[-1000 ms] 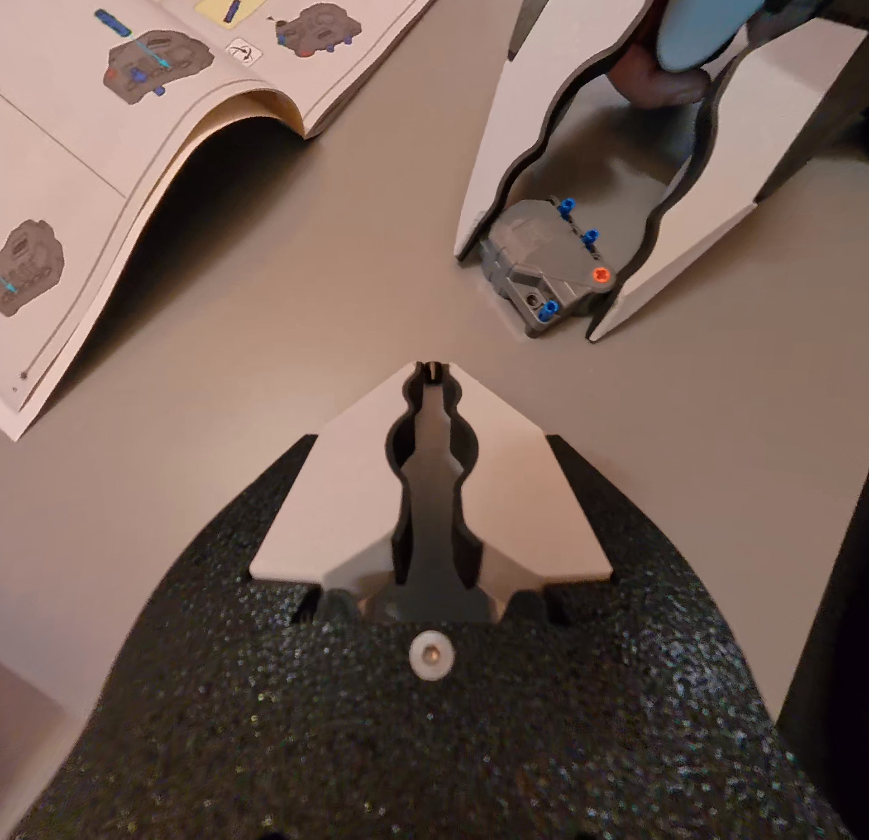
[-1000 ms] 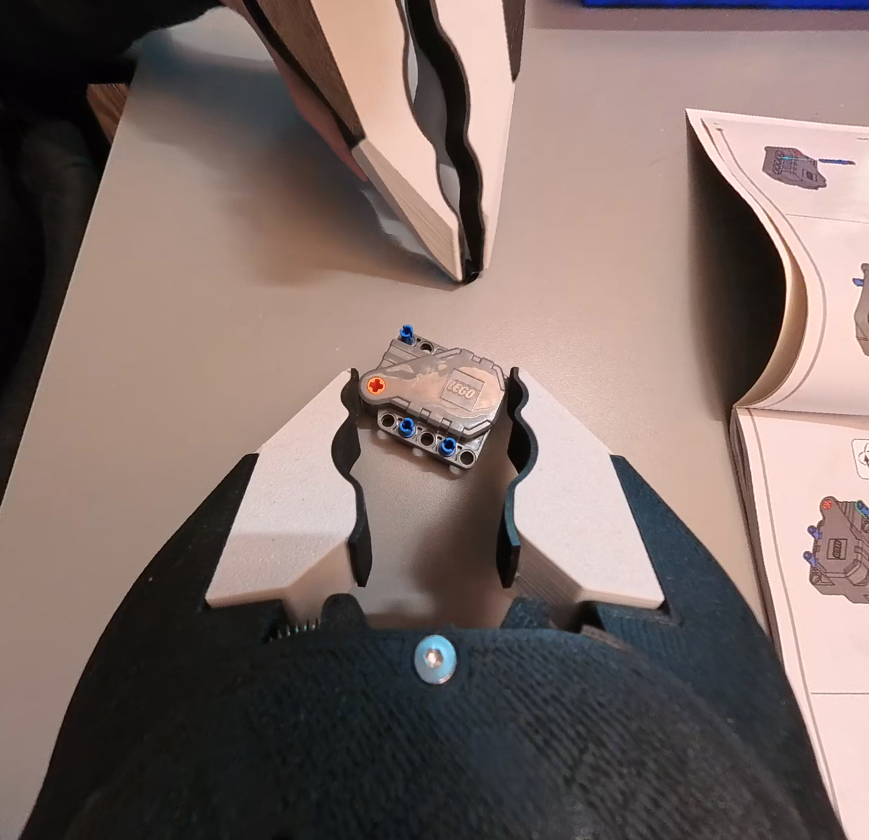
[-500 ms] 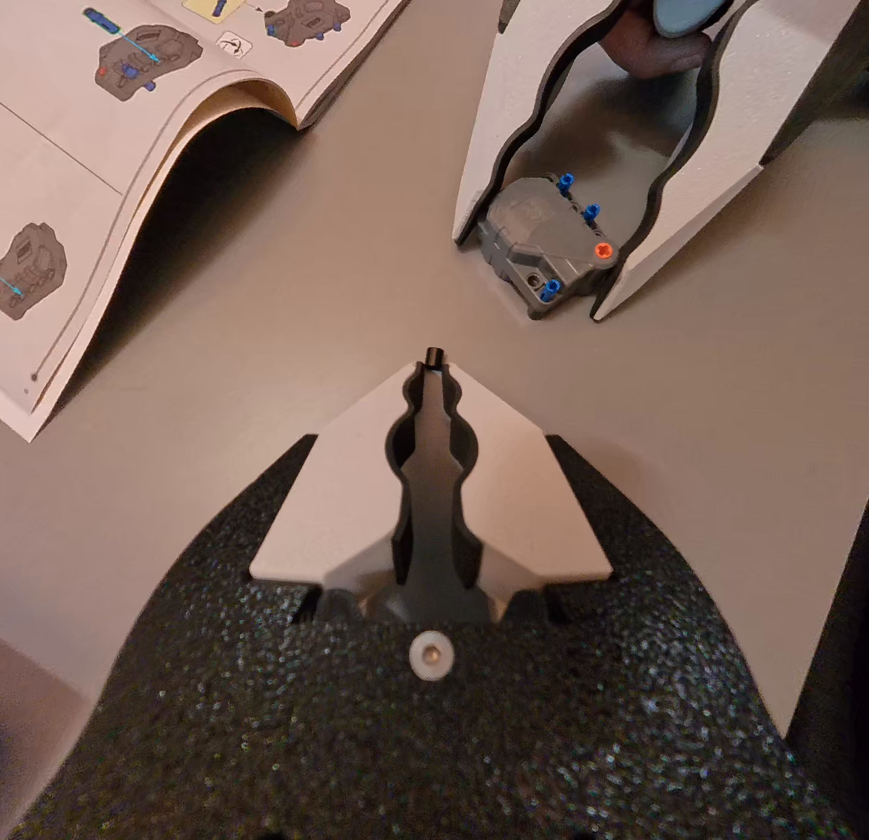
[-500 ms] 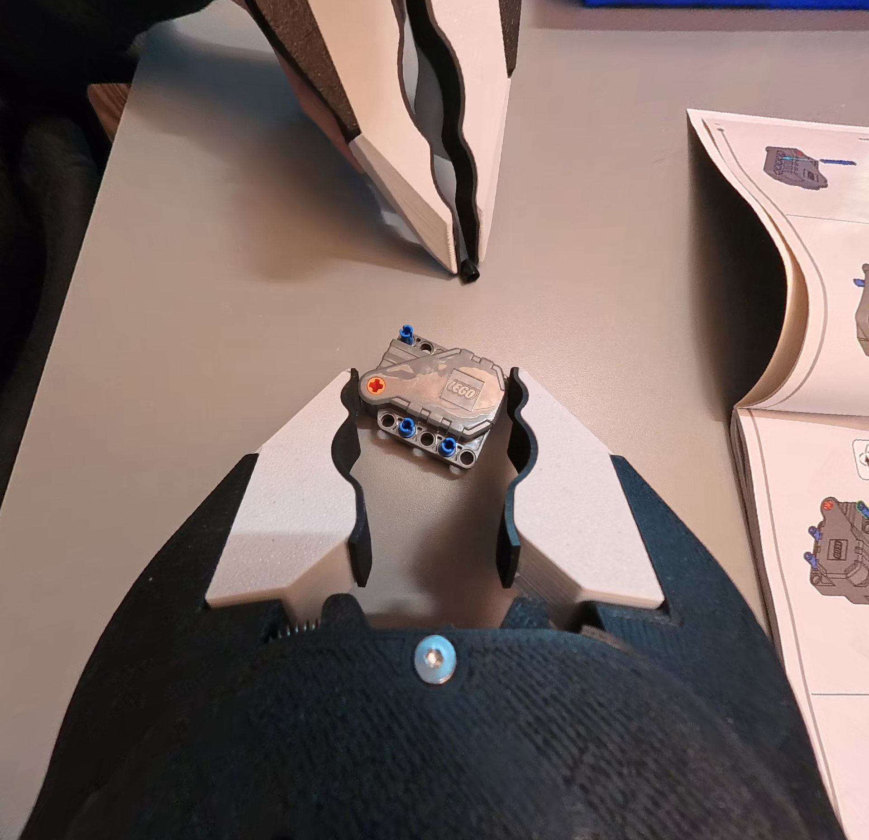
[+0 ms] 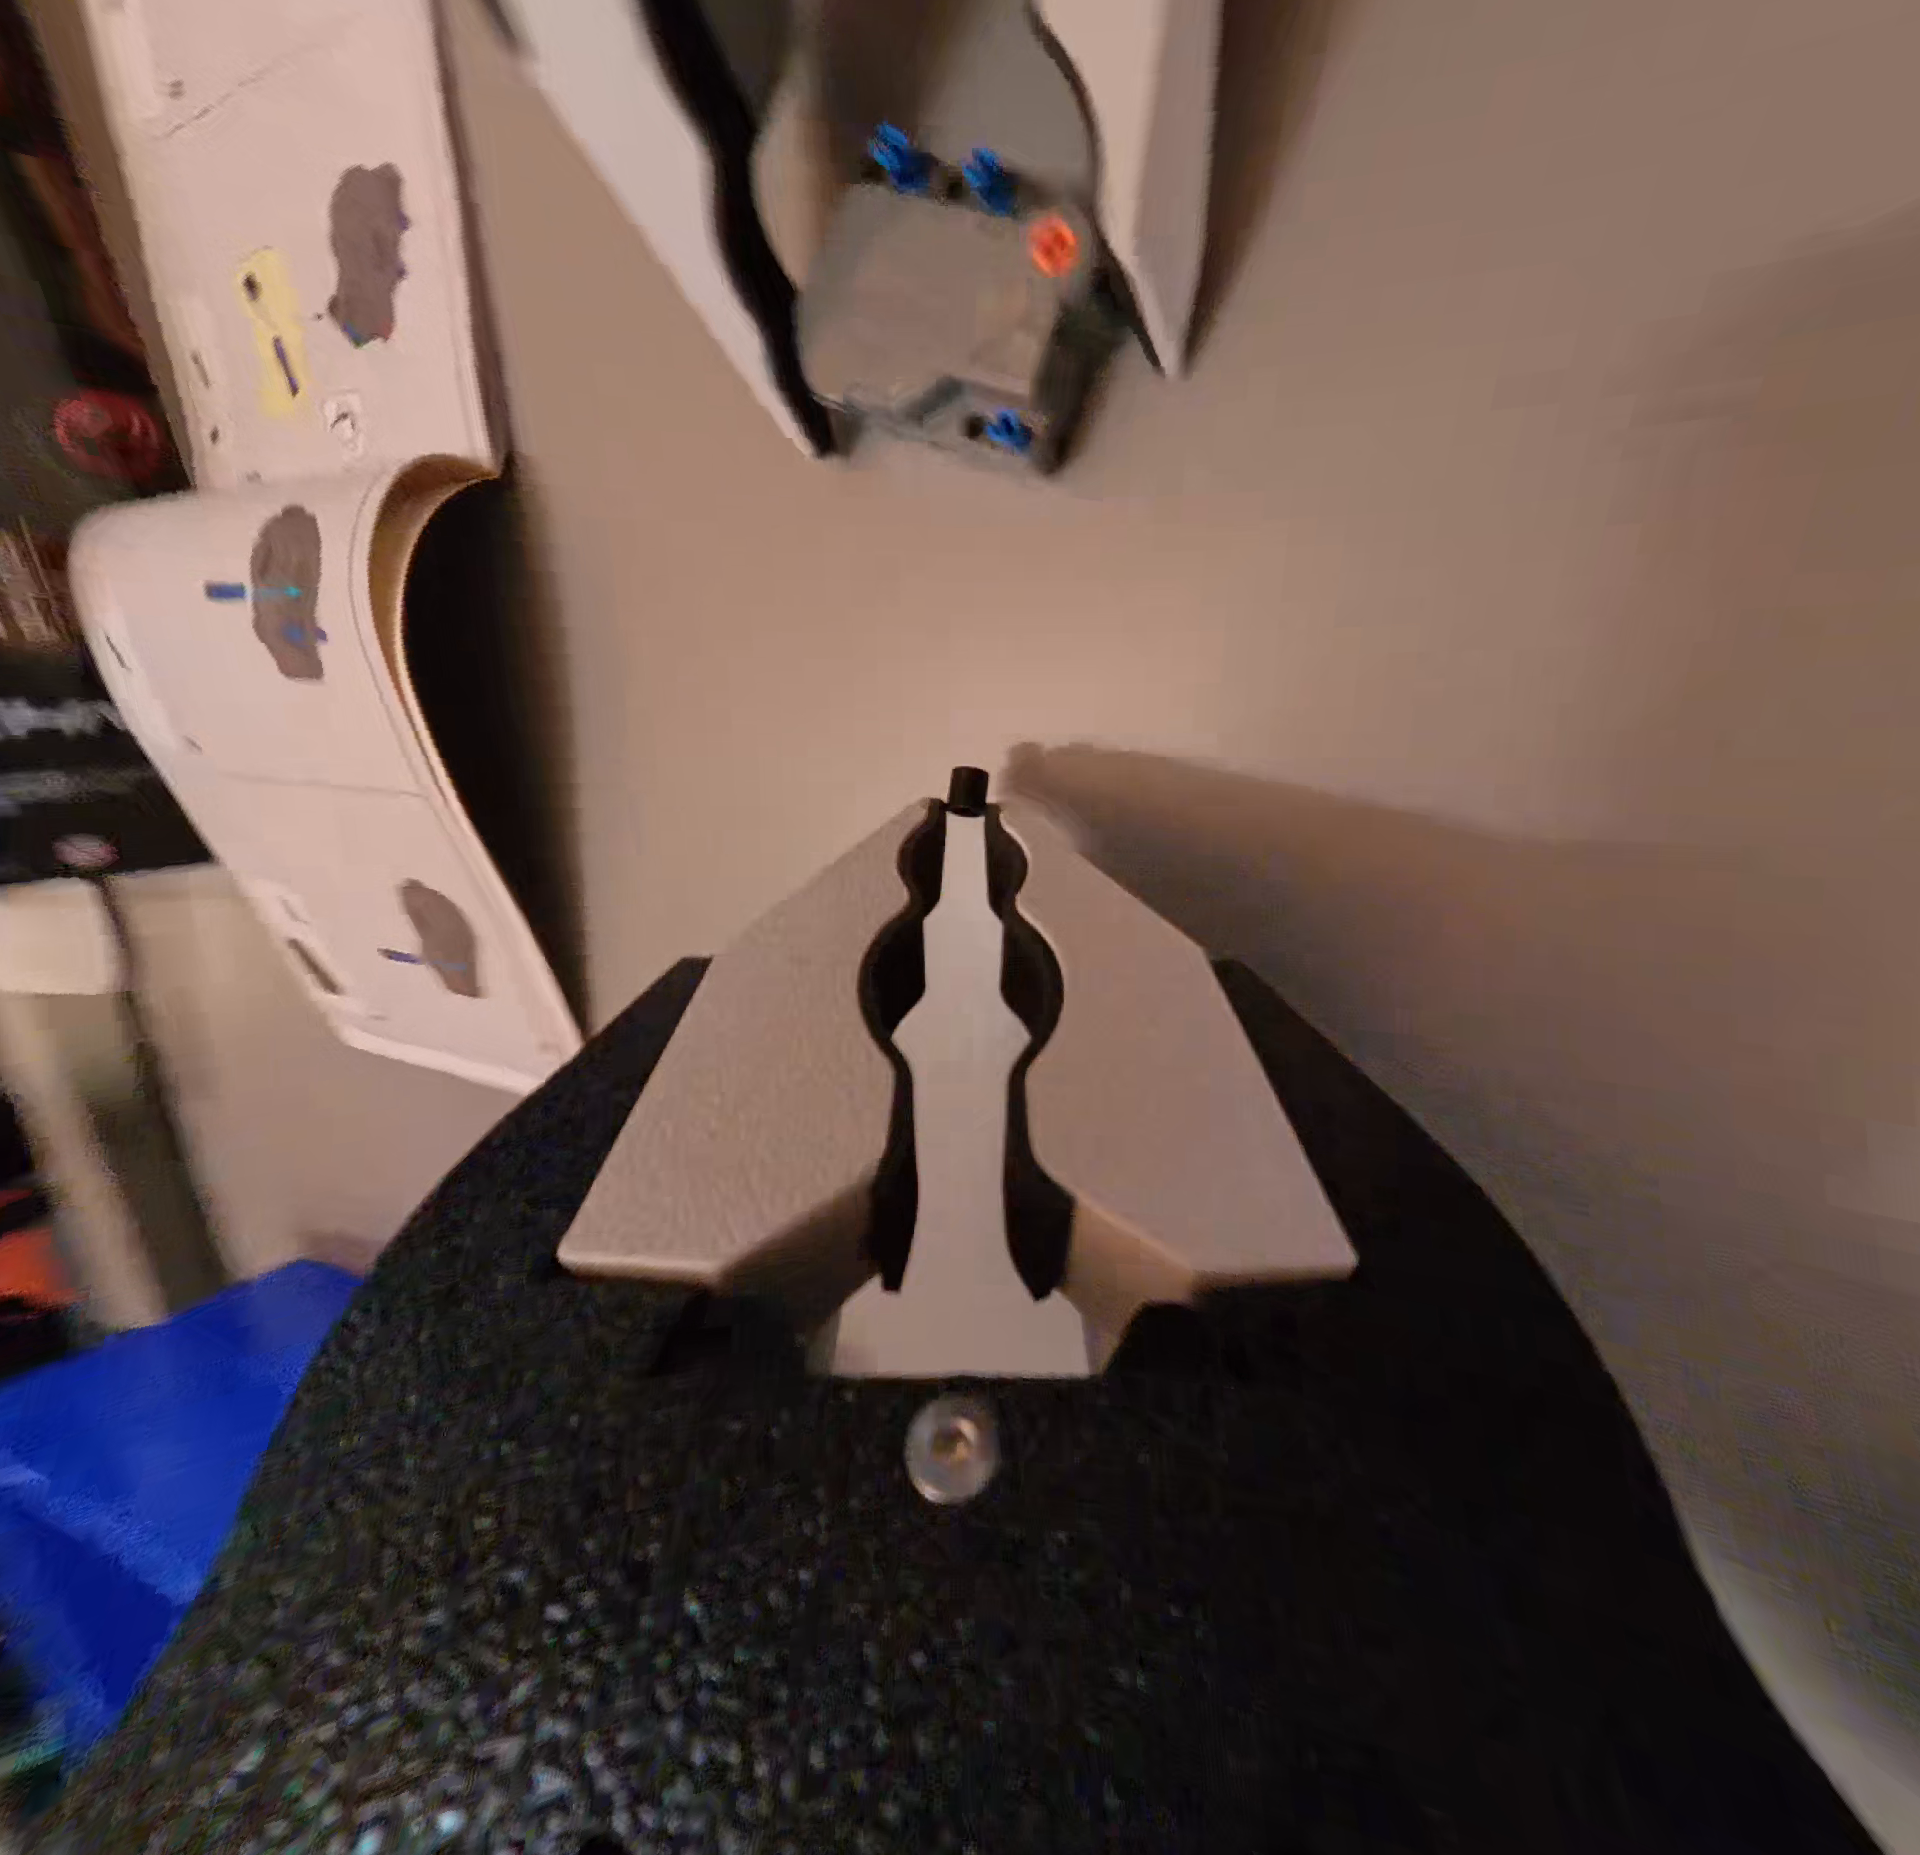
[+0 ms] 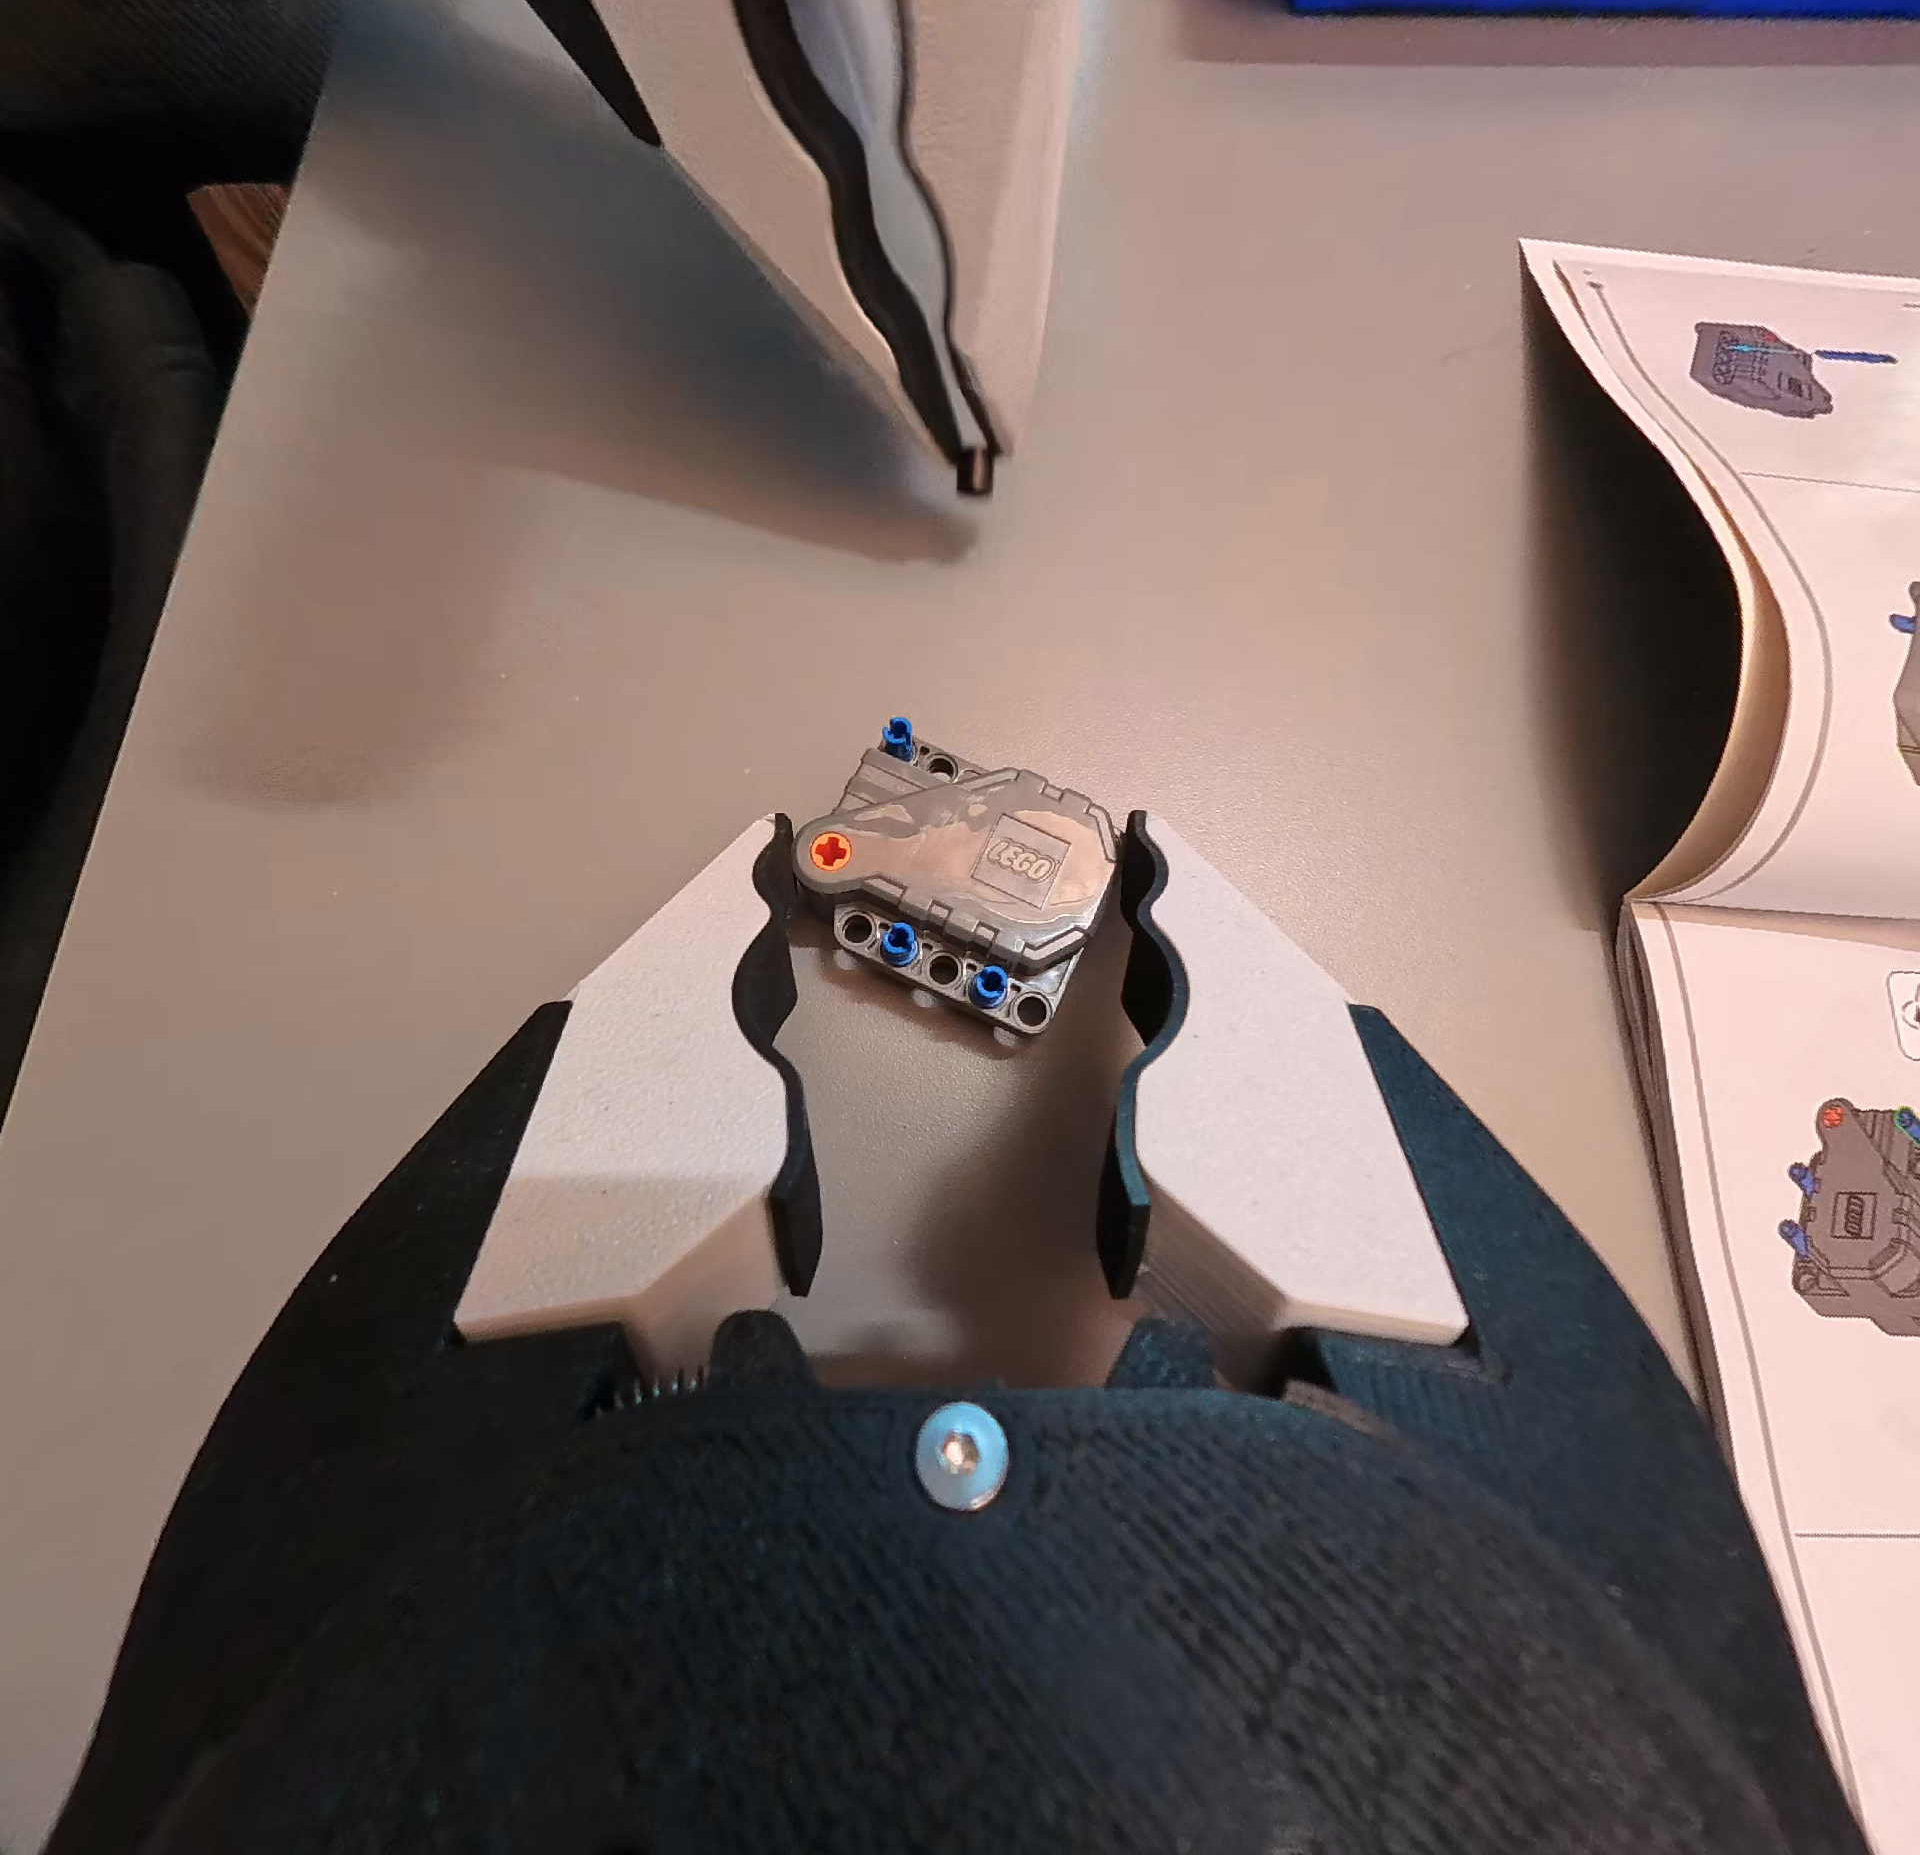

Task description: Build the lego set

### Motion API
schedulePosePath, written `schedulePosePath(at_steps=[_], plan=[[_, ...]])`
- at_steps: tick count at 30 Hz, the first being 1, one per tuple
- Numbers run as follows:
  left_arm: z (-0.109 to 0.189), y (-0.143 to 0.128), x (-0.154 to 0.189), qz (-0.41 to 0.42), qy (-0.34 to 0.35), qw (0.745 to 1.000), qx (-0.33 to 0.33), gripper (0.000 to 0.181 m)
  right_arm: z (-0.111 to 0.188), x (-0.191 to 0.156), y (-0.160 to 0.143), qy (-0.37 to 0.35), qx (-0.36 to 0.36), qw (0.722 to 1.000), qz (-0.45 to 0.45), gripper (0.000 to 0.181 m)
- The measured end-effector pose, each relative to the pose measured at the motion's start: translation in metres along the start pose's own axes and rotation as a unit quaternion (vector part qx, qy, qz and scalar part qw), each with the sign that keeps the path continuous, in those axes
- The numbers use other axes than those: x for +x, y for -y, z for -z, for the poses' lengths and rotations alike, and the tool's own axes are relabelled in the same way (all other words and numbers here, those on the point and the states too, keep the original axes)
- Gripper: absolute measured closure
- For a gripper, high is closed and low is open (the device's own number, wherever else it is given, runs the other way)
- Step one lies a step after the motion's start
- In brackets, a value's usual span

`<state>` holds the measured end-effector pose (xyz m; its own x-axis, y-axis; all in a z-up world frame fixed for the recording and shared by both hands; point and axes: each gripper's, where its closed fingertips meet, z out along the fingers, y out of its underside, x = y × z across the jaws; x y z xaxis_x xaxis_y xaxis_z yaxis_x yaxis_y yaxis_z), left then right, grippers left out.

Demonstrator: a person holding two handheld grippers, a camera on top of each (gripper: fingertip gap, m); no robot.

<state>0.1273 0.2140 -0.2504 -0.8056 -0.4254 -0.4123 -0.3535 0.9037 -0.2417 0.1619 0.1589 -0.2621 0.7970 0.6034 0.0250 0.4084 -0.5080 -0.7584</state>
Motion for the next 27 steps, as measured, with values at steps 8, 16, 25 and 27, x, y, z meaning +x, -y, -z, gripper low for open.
schedulePosePath(at_steps=[8, 16, 25, 27], plan=[[-0.003, -0.018, 0.006, -0.272, -0.011, 0.947, -0.170, 0.177, 0.000, 0.000, 0.000, 0.000, 0.000, 1.000, 0.000, 0.119], [-0.002, -0.015, 0.006, -0.296, -0.012, 0.937, -0.186, 0.176, 0.000, 0.000, 0.000, 0.001, 0.000, 1.000, 0.001, 0.119], [0.003, -0.009, 0.008, -0.240, -0.033, 0.958, -0.153, 0.172, 0.000, -0.001, 0.000, 0.002, 0.000, 1.000, 0.002, 0.119], [0.006, -0.006, 0.007, -0.196, -0.043, 0.973, -0.115, 0.169, 0.000, -0.001, 0.000, 0.002, 0.000, 1.000, 0.002, 0.119]])
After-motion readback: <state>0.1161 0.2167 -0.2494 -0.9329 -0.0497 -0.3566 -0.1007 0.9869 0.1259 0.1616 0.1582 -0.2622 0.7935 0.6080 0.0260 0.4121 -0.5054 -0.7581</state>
